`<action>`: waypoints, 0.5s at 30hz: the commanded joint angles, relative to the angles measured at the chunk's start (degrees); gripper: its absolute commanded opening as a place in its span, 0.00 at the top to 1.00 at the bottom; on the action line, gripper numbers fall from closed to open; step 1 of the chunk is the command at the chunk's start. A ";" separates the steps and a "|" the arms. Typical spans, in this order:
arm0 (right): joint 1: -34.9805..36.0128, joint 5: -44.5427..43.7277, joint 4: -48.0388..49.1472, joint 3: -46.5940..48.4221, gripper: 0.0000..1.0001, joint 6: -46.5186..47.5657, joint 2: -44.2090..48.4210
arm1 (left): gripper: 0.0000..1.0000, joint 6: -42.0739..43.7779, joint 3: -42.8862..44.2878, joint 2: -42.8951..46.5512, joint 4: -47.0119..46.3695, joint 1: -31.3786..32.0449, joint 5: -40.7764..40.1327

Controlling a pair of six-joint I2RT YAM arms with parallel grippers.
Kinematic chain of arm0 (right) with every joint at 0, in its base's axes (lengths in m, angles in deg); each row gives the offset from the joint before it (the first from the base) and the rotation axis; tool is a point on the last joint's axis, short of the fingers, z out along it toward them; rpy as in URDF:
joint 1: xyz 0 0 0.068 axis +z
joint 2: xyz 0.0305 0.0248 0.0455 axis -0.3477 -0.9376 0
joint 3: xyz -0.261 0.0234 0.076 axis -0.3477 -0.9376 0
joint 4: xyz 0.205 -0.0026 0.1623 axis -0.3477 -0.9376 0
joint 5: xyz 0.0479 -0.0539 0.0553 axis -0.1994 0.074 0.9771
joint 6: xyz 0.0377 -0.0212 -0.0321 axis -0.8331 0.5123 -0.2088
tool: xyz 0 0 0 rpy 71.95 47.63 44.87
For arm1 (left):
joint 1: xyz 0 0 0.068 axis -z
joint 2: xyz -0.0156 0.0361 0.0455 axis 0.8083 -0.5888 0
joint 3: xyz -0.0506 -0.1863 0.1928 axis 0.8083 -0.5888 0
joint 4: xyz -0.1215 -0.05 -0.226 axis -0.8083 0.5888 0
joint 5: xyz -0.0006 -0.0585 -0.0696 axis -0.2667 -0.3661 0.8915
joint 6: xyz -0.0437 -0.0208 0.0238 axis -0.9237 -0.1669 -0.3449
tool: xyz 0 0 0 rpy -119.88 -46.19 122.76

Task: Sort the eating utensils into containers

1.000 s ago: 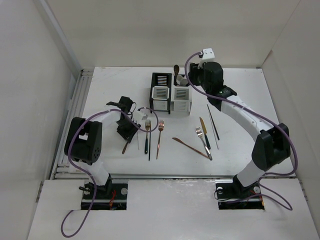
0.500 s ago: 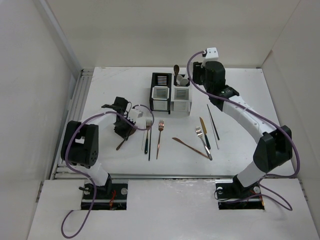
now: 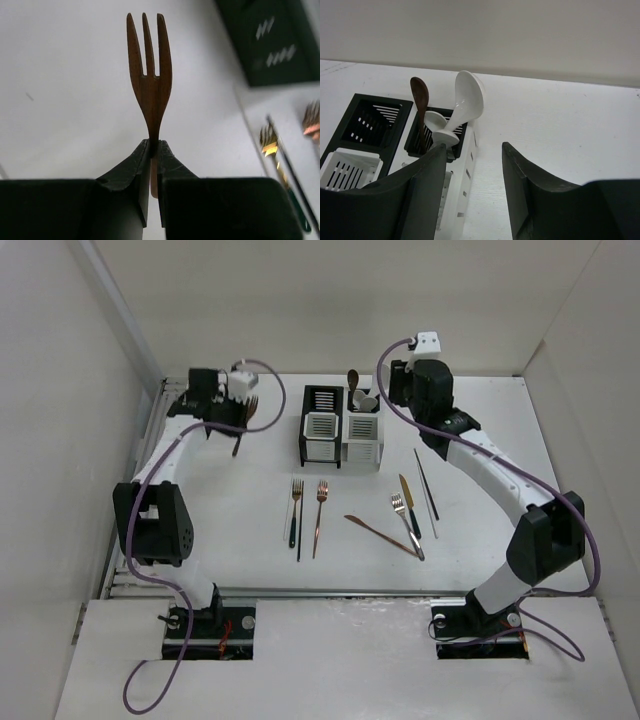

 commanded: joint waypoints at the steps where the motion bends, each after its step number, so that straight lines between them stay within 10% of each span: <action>1: -0.50 -1.08 3.04 2.59 0.47 -0.16 0.80 | 1.00 -4.47 11.29 0.19 -12.34 0.16 7.46; 7: -1.02 -1.16 3.04 1.97 0.47 -0.16 1.86 | 1.00 -18.09 16.08 -7.28 -44.73 4.11 16.77; 15: -2.60 -3.89 3.04 -2.58 0.47 0.46 6.16 | 1.00 -26.89 22.32 -20.11 -60.00 10.00 22.24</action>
